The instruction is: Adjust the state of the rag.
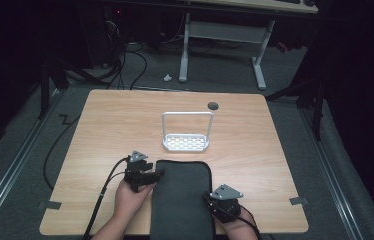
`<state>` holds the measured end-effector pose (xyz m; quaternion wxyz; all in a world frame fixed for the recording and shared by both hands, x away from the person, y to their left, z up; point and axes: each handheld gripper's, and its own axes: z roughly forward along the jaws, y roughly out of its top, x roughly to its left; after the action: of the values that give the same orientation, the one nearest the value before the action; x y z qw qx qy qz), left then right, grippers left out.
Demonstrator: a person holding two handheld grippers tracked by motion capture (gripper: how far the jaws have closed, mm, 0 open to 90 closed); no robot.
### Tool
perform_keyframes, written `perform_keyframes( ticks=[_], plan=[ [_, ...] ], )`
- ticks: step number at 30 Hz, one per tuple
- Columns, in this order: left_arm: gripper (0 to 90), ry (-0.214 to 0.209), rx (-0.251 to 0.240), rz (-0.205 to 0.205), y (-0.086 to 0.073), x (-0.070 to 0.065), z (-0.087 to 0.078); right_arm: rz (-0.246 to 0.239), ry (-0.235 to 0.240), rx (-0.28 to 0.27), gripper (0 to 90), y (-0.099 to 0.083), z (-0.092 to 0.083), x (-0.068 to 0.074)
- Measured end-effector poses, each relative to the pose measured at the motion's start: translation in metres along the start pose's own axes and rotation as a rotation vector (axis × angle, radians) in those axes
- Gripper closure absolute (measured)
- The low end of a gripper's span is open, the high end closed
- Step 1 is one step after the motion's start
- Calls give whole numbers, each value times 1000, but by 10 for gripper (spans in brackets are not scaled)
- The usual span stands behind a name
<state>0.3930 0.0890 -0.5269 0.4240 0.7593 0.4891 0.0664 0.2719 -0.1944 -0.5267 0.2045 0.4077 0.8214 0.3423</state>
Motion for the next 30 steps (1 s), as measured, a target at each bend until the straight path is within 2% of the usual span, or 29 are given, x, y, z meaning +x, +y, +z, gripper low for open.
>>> perform_keyframes(
  ticks=[1, 4, 9, 11, 16, 19, 21, 24, 26, 30],
  plan=[
    [427, 9, 17, 3, 2, 1, 4, 0, 0, 0, 822, 0, 0, 0],
    [515, 1, 8, 20, 0, -2, 7, 0, 6, 0, 820, 0, 0, -1],
    [728, 18, -17, 101, -7, -7, 8, 10, 19, -3, 807, 0, -1, -2],
    [764, 7, -25, 91, -9, -6, 7, 21, 27, -14, 780, 1, -2, -3],
    [769, 4, -25, 85, -9, -5, 7, 69, -22, -69, 697, 13, -3, -13],
    [768, -6, -23, 76, -9, -4, 7, 76, -67, -72, 632, 28, 7, -22],
    [767, -14, -24, 68, -9, -3, 6, 82, -57, -69, 575, 37, 16, -29],
    [765, -12, -23, 70, -9, -3, 6, 102, -50, -18, 470, 51, 38, -40],
    [762, -12, -22, 70, -9, -3, 6, 109, -51, -5, 456, 54, 45, -43],
    [754, -19, -24, 67, -9, -2, 6, 98, -54, 57, 407, 56, 57, -46]
  ],
)
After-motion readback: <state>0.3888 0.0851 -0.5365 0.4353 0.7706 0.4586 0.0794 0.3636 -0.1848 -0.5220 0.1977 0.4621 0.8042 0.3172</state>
